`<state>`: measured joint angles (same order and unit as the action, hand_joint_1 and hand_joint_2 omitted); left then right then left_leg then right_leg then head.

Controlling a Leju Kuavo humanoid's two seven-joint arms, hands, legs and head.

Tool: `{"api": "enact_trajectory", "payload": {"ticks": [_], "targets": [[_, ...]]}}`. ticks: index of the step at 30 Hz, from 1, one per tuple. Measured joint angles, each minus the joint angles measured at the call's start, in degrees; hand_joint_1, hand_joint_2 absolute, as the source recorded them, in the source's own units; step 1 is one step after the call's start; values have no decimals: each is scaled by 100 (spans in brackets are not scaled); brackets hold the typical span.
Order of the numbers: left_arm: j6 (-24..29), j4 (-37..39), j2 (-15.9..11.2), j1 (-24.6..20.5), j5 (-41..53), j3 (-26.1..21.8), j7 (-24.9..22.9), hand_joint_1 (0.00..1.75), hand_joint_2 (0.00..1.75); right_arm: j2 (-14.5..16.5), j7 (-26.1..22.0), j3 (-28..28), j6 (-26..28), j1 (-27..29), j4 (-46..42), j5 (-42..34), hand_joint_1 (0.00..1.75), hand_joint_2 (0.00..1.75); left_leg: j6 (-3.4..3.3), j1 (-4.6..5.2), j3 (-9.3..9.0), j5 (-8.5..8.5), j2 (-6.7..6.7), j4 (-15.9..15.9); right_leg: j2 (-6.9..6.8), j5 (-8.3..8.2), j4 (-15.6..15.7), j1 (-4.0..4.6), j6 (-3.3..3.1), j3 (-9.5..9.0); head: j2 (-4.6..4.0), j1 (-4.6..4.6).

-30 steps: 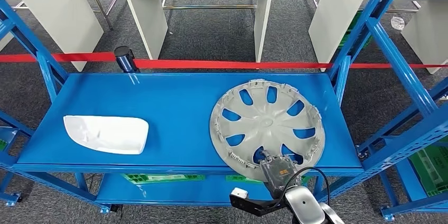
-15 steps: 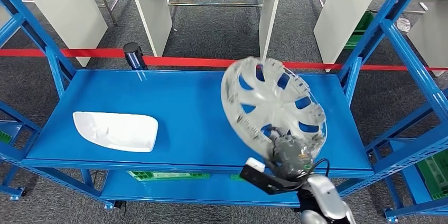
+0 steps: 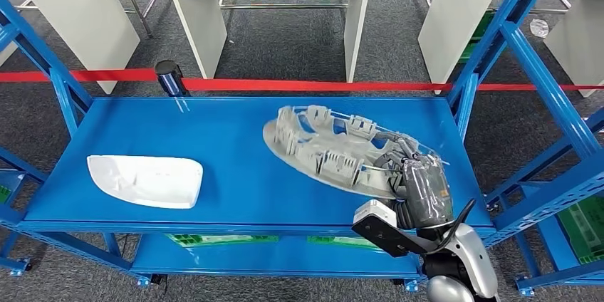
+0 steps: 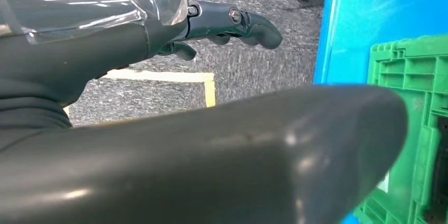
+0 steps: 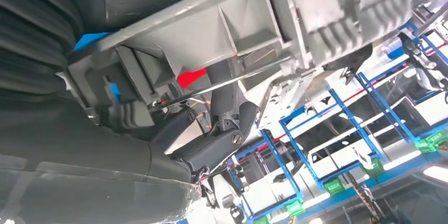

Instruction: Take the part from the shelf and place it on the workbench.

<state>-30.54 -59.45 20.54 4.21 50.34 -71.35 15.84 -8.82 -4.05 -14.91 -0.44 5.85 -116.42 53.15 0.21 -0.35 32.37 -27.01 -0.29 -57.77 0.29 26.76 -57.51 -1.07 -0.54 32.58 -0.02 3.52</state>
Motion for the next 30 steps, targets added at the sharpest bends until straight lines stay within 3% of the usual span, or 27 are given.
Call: {"api": "enact_trajectory", "payload": {"ticks": [4,5,7,9,10,12,14,15,19,21,23,24,25,26,28,30], "targets": [[-60,0,3,3,-52,13,-175,0,0,-4,-188,39,96,5,-34,-431,175,175,-133,8,-50,42,6,123,-5,39,-71,-11,96,65,0,-9],[-101,0,3,1,-68,10,-244,0,0,-8,-298,61,132,4,-57,-713,175,175,-170,-4,-73,68,13,158,-7,143,-266,-11,88,160,0,-15],[-174,2,5,-4,-75,-2,-338,0,0,-23,-533,98,169,2,-106,-1326,175,175,-207,-4,-82,87,21,175,-9,461,-990,-13,49,503,0,-24],[-181,6,8,-9,-43,-22,-379,0,0,-33,-732,126,169,0,-138,-1839,175,175,-213,7,-78,83,16,171,-10,638,-1578,-18,66,781,0,-23],[-164,8,9,-11,-18,-33,-381,0,0,-33,-803,137,163,-5,-145,-2035,175,175,-212,8,-83,80,8,168,-11,592,-1557,-24,106,770,0,-24],[-141,9,10,-14,16,-50,-359,0,0,-34,-926,149,111,-37,-151,-2393,175,175,-192,9,-97,63,-10,149,-18,299,-891,-38,200,443,0,-25],[-143,6,8,-17,22,-67,-317,0,0,-37,-1046,146,27,-80,-152,-2735,175,175,-140,36,-82,28,-24,99,-25,67,-205,-28,192,100,0,-22],[-145,2,7,-17,24,-73,-301,0,0,-38,-1102,143,-13,-92,-152,-2896,175,175,-113,48,-68,17,-27,78,-26,27,-59,-16,153,32,0,-20],[-159,-44,1,-13,17,-80,-247,0,0,-44,-1336,133,-199,-102,-170,-3567,175,175,-7,22,8,-76,-20,-45,-20,-5,-13,-19,8,25,0,-14],[-164,-70,-4,-9,11,-80,-187,0,0,-53,-1481,132,-401,-128,-201,-4163,175,175,58,-5,239,-366,-9,-540,-23,-8,-4,-37,-36,18,0,-3],[-133,-74,-4,-7,65,-86,-71,0,0,-66,-1598,122,-717,-187,-233,-4931,175,175,100,-27,596,-684,-4,-1295,-24,-5,-6,-28,-51,20,0,2],[-103,-74,-4,-7,118,-94,-1,0,0,-72,-1631,109,-892,-227,-251,-5315,175,175,108,-32,710,-730,-4,-1523,-23,-4,-7,-23,-51,18,0,2],[-70,-74,-3,-9,179,-104,67,0,0,-76,-1642,92,-1058,-273,-274,-5655,175,175,106,-33,728,-668,-4,-1543,-21,-4,-8,-19,-51,12,0,2],[-46,-74,-4,-10,233,-115,121,0,0,-78,-1632,71,-1202,-323,-303,-5935,175,175,91,-32,624,-499,-3,-1311,-16,-3,-8,-16,-49,2,0,3],[-30,-76,-9,-16,300,-142,182,0,0,-83,-1591,27,-1403,-420,-364,-6328,175,175,29,-18,237,-123,-4,-509,-6,-1,-7,-2,-44,-13,0,1],[-34,-80,-13,-21,326,-165,206,0,0,-90,-1560,-4,-1492,-492,-406,-6506,175,175,-27,14,11,10,-3,-15,-3,-4,-7,13,-17,2,0,-2]]}}
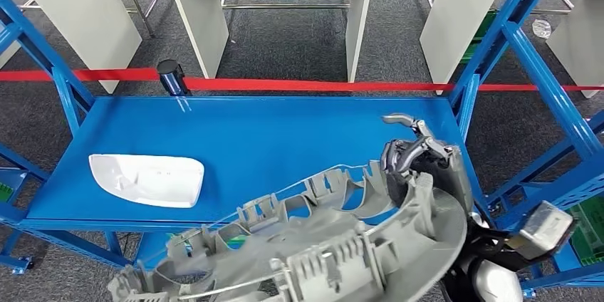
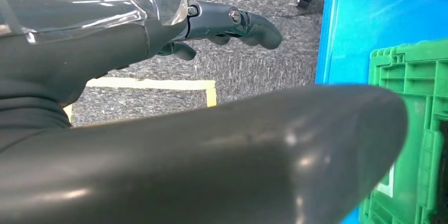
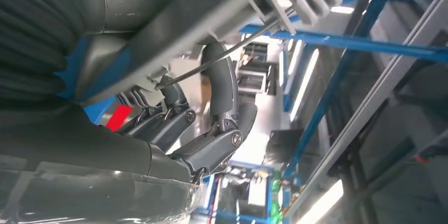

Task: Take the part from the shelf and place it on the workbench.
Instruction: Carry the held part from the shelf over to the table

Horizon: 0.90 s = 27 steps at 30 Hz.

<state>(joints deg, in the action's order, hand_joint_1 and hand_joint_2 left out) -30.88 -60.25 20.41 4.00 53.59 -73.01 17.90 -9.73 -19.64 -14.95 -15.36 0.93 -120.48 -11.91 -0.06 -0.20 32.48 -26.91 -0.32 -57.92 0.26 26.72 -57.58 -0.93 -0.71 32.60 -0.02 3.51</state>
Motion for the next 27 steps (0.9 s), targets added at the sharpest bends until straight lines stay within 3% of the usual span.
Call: {"api": "enact_trajectory", "payload": {"ticks": [4,6,8,9,10,11,13,15,19,21,23,24,25,27], "targets": [[-5,-7,1,4,13,-23,13,0,0,-13,9,-43,-67,-53,-61,-56,175,175,-119,4,-54,48,7,146,-12,36,-84,2,95,76,0,-5],[-9,-10,6,0,15,-26,17,0,0,-27,16,-57,-93,-77,-78,-94,175,175,-174,-24,-99,97,15,209,-21,286,-597,7,72,322,0,-24],[-17,-10,11,-1,25,-26,28,0,0,-43,59,-73,-179,-97,-80,-182,175,175,-188,-11,-89,104,16,208,-21,594,-1356,6,40,677,0,-35],[-27,-10,14,2,36,-26,43,0,0,-49,109,-84,-245,-105,-84,-232,175,175,-187,-7,-84,103,16,203,-21,659,-1587,5,54,789,0,-36],[-45,-10,15,5,57,-26,73,0,0,-51,189,-101,-326,-120,-105,-282,175,175,-185,-5,-82,101,14,196,-22,634,-1609,2,87,800,0,-37],[-83,-10,15,7,91,-25,117,0,0,-54,285,-125,-411,-147,-144,-330,175,175,-178,-4,-83,96,10,186,-23,519,-1391,-2,134,693,0,-38],[-244,-10,16,12,180,-24,248,0,0,-57,483,-189,-549,-239,-270,-398,175,175,-142,11,-75,71,-1,142,-25,207,-562,-4,194,276,0,-38],[-455,-15,17,20,268,-24,392,0,0,-60,649,-257,-602,-343,-406,-419,175,175,-92,37,-50,43,-7,95,-22,41,-52,8,147,22,0,-33],[-666,-31,13,29,424,-44,568,0,0,-62,882,-348,-606,-492,-574,-374,175,175,13,17,12,-35,-3,0,-17,-3,6,-1,0,5,0,-29],[-687,-42,10,28,521,-55,615,0,0,-55,936,-380,-610,-546,-621,-332,175,175,82,-9,210,-335,0,-451,-24,-27,12,-27,-43,1,0,-17],[-694,-43,11,21,651,-81,668,0,0,-46,966,-398,-615,-571,-649,-266,175,175,131,-34,510,-698,2,-1163,-30,-39,6,-17,-66,12,0,-8],[-700,-43,11,16,713,-100,698,0,0,-43,978,-401,-613,-574,-657,-223,175,175,139,-41,601,-774,3,-1394,-30,-41,3,-10,-69,18,0,-8],[-707,-43,11,10,770,-122,725,0,0,-39,988,-400,-610,-574,-664,-183,175,175,135,-44,598,-740,3,-1430,-30,-44,1,-3,-72,19,0,-8],[-722,-43,10,0,825,-151,754,0,0,-36,1000,-397,-606,-574,-687,-139,175,175,85,-38,288,-420,1,-892,-23,-51,1,10,-71,14,0,-7]]}}
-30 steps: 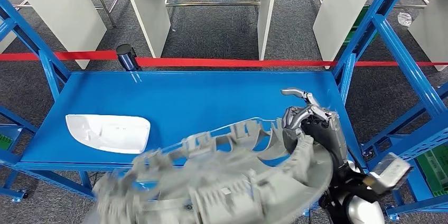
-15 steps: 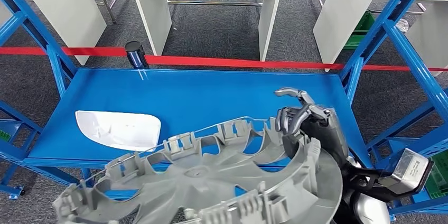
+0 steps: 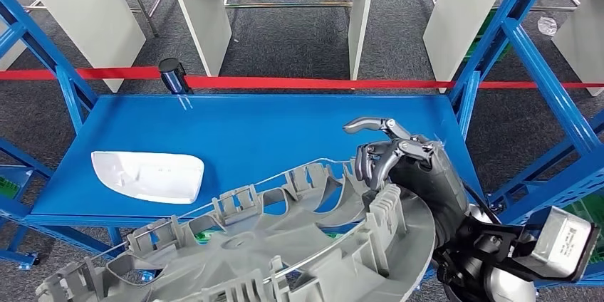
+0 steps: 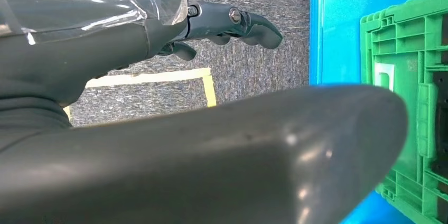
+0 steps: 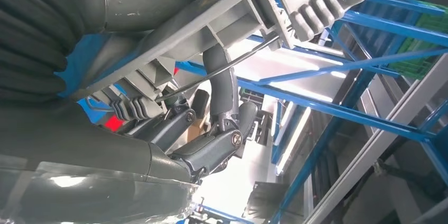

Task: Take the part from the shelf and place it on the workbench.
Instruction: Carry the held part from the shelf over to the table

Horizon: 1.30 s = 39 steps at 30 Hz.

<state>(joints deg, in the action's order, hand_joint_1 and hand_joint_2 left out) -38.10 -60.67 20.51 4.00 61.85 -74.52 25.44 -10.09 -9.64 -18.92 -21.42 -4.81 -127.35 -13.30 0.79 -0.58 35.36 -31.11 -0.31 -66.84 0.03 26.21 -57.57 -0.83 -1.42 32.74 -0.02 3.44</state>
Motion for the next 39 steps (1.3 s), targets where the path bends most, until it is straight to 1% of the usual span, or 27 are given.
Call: {"api": "enact_trajectory", "payload": {"ticks": [2,3,6,7,9,11,12,13,14,16,18,21,22,23,24,26,27,28,29,31,32,33,34,36,37,38,39], "targets": [[-4,-2,-9,-14,15,-16,13,0,0,0,3,5,0,-5,-33,6,175,175,-83,29,-382,258,-4,710,5,-16,0,18,24,3,0,-4],[-4,-3,-13,-24,28,-23,18,0,0,1,2,8,-1,-10,-46,6,175,175,-116,49,-473,307,-5,896,4,-30,-1,24,47,14,0,-4],[-18,-5,-15,-49,116,-54,32,0,0,0,-14,30,-64,-13,-58,-46,175,175,-193,67,-480,386,4,1004,-3,-78,2,21,146,48,0,-3],[-35,-6,-14,-61,150,-70,26,0,0,-7,-34,48,-114,-15,-56,-91,175,175,-227,57,-477,440,13,1045,-4,-24,-48,19,161,79,0,-9],[-60,-10,-12,-92,207,-122,-57,0,0,-37,-102,91,-215,-30,-36,-216,175,175,-289,33,-428,557,34,1115,-4,301,-470,14,134,256,0,-28],[-34,-14,-11,-111,176,-188,-274,0,0,-72,-169,120,-266,-42,12,-328,175,175,-316,46,-304,646,40,1114,-3,718,-1199,1,116,512,0,-41],[-3,-16,-10,-113,115,-222,-419,0,0,-87,-193,137,-273,-41,41,-360,175,175,-315,50,-239,689,43,1108,-3,828,-1472,-7,142,574,0,-43],[31,-16,-10,-113,39,-250,-552,0,0,-102,-208,155,-272,-40,68,-372,175,175,-309,51,-172,732,45,1096,-4,840,-1556,-16,190,539,0,-43],[61,-17,-9,-110,-30,-273,-665,0,0,-116,-220,178,-269,-39,91,-376,175,175,-298,50,-107,772,44,1080,-5,766,-1427,-28,252,397,0,-43],[94,-22,-8,-102,-104,-299,-778,0,0,-141,-232,221,-264,-44,120,-378,175,175,-256,54,16,838,34,1022,-6,561,-650,-48,335,-141,0,-45],[100,-33,-7,-93,-124,-320,-815,0,0,-157,-239,248,-264,-46,137,-380,175,175,-195,69,104,900,24,959,4,478,-46,-35,285,-494,1,-39],[109,-56,-8,-84,-145,-337,-846,0,0,-172,-243,267,-262,-54,157,-386,175,175,-87,55,155,982,15,934,14,413,61,-15,134,-449,0,-46],[129,-62,-9,-74,-182,-339,-893,0,0,-175,-239,269,-258,-56,165,-391,175,175,-50,41,186,911,14,893,9,365,64,-24,77,-413,0,-43],[167,-68,-9,-57,-263,-334,-978,0,0,-177,-232,274,-256,-58,170,-398,175,175,-14,27,234,738,13,771,1,309,72,-37,22,-368,0,-35],[226,-75,-9,-28,-409,-312,-1104,0,0,-177,-226,282,-255,-57,175,-404,175,175,18,10,308,468,15,534,-6,248,75,-50,-18,-311,0,-28],[387,-106,-5,86,-884,-180,-1438,0,0,-177,-218,310,-277,-31,178,-430,175,175,72,-10,472,-91,19,-179,-7,129,68,-40,-47,-186,0,-9],[486,-142,-5,177,-1212,-56,-1636,0,0,-178,-212,326,-301,-10,180,-456,175,175,86,-16,505,-220,20,-489,-6,67,63,-35,-44,-115,0,-7],[596,-196,-5,292,-1576,105,-1847,0,0,-181,-200,340,-332,11,184,-493,175,175,88,-18,463,-220,21,-646,-2,10,57,-29,-37,-44,0,-7],[728,-274,-5,427,-1976,325,-2074,0,0,-186,-185,352,-365,27,188,-530,175,175,77,-17,310,-111,20,-581,3,-43,52,-23,-25,27,0,-7],[967,-463,-8,700,-2669,839,-2430,0,0,-204,-159,374,-417,38,197,-590,175,175,6,-2,-272,122,14,110,9,-139,48,-10,5,133,0,-5],[1046,-552,-12,801,-2894,1081,-2531,0,0,-220,-147,386,-444,30,206,-630,175,175,-40,14,-580,148,8,553,3,-182,47,-1,31,168,0,-10],[1085,-612,-17,864,-3007,1262,-2574,0,0,-238,-133,395,-470,18,220,-685,175,175,-81,37,-789,132,2,875,-11,-228,51,0,65,189,0,-12],[1101,-648,-21,896,-3065,1392,-2601,0,0,-260,-119,397,-503,4,239,-755,175,175,-119,64,-893,97,-3,1062,-28,-272,58,-10,105,202,0,-8],[1139,-668,-17,931,-3125,1556,-2648,0,0,-307,-100,391,-551,-15,280,-891,175,175,-197,88,-858,175,9,1152,-48,-359,76,-24,181,224,0,1],[1181,-668,-7,949,-3176,1617,-2677,0,0,-337,-99,386,-561,-16,300,-934,175,175,-245,85,-818,248,26,1193,-45,-326,45,-21,191,259,0,3],[1251,-668,3,975,-3267,1689,-2724,0,0,-371,-99,381,-557,-10,318,-953,175,175,-293,74,-758,335,46,1231,-38,-193,-74,-12,174,320,0,-9],[1339,-667,13,1010,-3393,1783,-2783,0,0,-411,-99,375,-546,5,337,-951,175,175,-327,62,-691,422,65,1261,-31,35,-308,-8,139,409,0,-22]]}}
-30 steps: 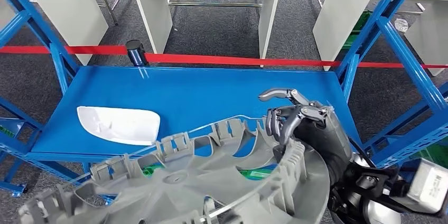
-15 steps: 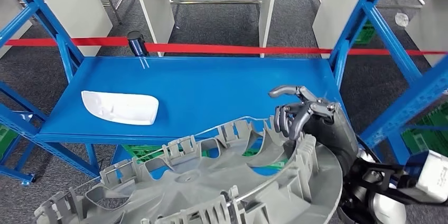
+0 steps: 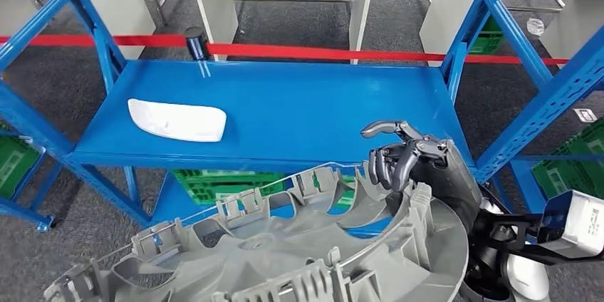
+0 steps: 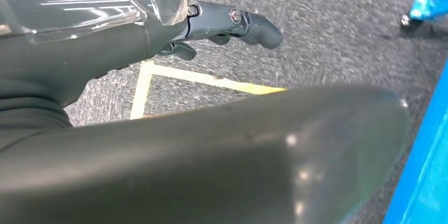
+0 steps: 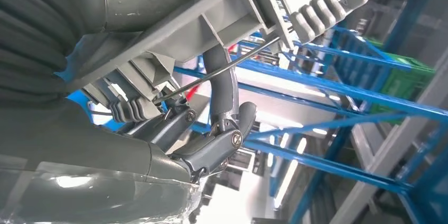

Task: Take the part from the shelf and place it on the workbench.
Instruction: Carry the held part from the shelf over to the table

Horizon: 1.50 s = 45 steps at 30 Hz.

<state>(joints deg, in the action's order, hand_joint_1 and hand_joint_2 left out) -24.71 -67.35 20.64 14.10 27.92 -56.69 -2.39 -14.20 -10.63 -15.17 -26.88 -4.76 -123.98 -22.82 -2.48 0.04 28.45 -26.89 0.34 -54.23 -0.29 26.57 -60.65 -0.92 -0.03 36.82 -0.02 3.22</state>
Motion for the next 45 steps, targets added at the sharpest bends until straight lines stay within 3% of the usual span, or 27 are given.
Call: {"api": "enact_trajectory", "payload": {"ticks": [2,3,5,7,9,10,12,14,17,18,19,20,22,24,26,28,29,32,33,34,36,37,38,40,41,43,45], "targets": [[170,1,7,102,-259,239,-125,0,0,-83,1,-19,32,58,33,38,175,175,-31,15,176,147,18,-7,7,521,-710,-4,-49,185,0,-23],[230,1,8,155,-349,361,-170,0,0,-125,1,-29,45,93,50,64,175,175,-30,22,270,221,22,-17,7,646,-1039,-9,-26,228,0,-27],[321,1,13,235,-460,552,-229,0,0,-206,1,-48,62,146,78,118,175,175,-19,28,475,364,28,-60,7,536,-1236,-15,95,85,0,-34],[386,1,22,275,-538,688,-253,0,0,-273,3,-59,89,177,88,182,175,175,14,29,685,477,27,-143,5,317,-672,-23,179,-431,0,-34],[397,9,35,291,-528,774,-204,0,0,-321,-19,-38,129,235,79,272,175,175,64,46,826,558,22,-248,9,409,156,-7,130,-987,0,-29],[377,21,39,290,-464,794,-140,0,0,-340,-61,-11,142,280,71,329,175,175,95,51,864,601,20,-278,11,489,402,9,81,-1124,1,-31],[293,73,44,269,-239,780,54,0,0,-369,-211,65,133,380,62,466,175,175,162,37,905,690,16,-287,11,487,491,18,-18,-1089,1,-32],[150,158,45,201,102,689,305,0,0,-384,-435,139,82,427,61,627,175,175,237,5,974,471,-2,-424,-4,367,495,1,-115,-989,0,-32],[-54,327,44,-39,639,406,689,0,0,-387,-694,218,-12,400,61,810,175,175,341,-42,1154,-400,-21,-1299,-17,152,491,-3,-185,-763,0,-23],[-103,388,43,-138,757,289,790,0,0,-385,-725,234,-37,378,62,841,175,175,359,-53,1186,-537,-21,-1630,-13,78,483,0,-181,-676,0,-23],[-142,439,42,-229,842,173,867,0,0,-380,-740,248,-56,353,62,861,175,175,364,-61,1163,-526,-22,-1844,4,7,472,5,-170,-589,0,-23],[-174,481,41,-307,902,67,918,0,0,-373,-743,255,-67,329,62,869,175,175,352,-64,1060,-398,-29,-1888,30,-67,457,11,-152,-501,0,-22],[-211,531,35,-391,968,-94,961,0,0,-361,-767,262,-73,295,63,872,175,175,259,-56,563,-134,-146,-1370,103,-194,441,17,-120,-345,0,-22],[-215,554,16,-421,946,-201,964,0,0,-362,-850,267,-92,270,70,868,175,175,149,-41,-39,-203,-334,-518,169,-314,442,29,-70,-248,1,-26],[-183,563,4,-430,834,-249,926,0,0,-369,-966,268,-124,253,90,867,175,175,100,-7,-280,-322,-376,-101,240,-434,470,6,13,-202,1,-26],[-127,567,9,-433,696,-251,862,0,0,-371,-1034,270,-138,246,108,887,175,175,46,1,-240,-192,-269,7,280,-496,488,-7,64,-144,1,-25],[-102,567,11,-432,638,-246,835,0,0,-370,-1043,270,-134,237,115,909,175,175,9,-5,-199,-98,-210,60,257,-402,410,1,53,-81,1,-37],[-46,566,16,-408,516,-223,769,0,0,-364,-1022,268,-99,204,146,964,175,175,-41,-9,21,148,-72,116,125,316,-462,-17,-18,200,0,-87],[-28,561,16,-393,475,-212,743,0,0,-362,-1012,267,-85,202,159,969,175,175,-35,-5,115,216,-39,105,110,465,-815,-36,9,256,0,-90],[-10,551,16,-377,423,-193,718,0,0,-359,-1005,265,-74,202,170,969,175,175,-23,-8,218,282,-10,82,102,479,-1054,-58,76,251,0,-90],[20,507,15,-345,321,-135,655,0,0,-353,-998,264,-64,194,184,963,175,175,23,-30,454,391,21,-18,88,240,-989,-113,253,-24,1,-91],[34,471,14,-325,273,-101,617,0,0,-349,-993,264,-64,180,185,956,175,175,57,-41,577,431,28,-102,78,173,-675,-144,317,-294,1,-92],[52,424,14,-300,225,-65,577,0,0,-342,-982,264,-64,157,184,947,175,175,93,-43,693,461,29,-194,75,217,-262,-145,329,-601,1,-96],[88,320,13,-245,132,7,509,0,0,-326,-952,266,-64,107,182,921,175,175,172,-36,842,531,26,-319,67,419,300,-118,248,-942,1,-89],[101,274,13,-217,102,40,485,0,0,-319,-940,267,-64,90,181,909,175,175,213,-38,879,578,24,-330,66,464,388,-86,183,-965,1,-83],[111,213,11,-156,77,80,457,0,0,-306,-926,264,-64,66,184,892,175,175,283,-74,917,618,17,-333,44,377,373,-84,65,-853,1,-68],[134,170,13,-94,44,109,418,0,0,-290,-919,261,-64,43,187,876,175,175,341,-102,1004,237,2,-587,23,241,380,-98,-37,-732,0,-56]]}}
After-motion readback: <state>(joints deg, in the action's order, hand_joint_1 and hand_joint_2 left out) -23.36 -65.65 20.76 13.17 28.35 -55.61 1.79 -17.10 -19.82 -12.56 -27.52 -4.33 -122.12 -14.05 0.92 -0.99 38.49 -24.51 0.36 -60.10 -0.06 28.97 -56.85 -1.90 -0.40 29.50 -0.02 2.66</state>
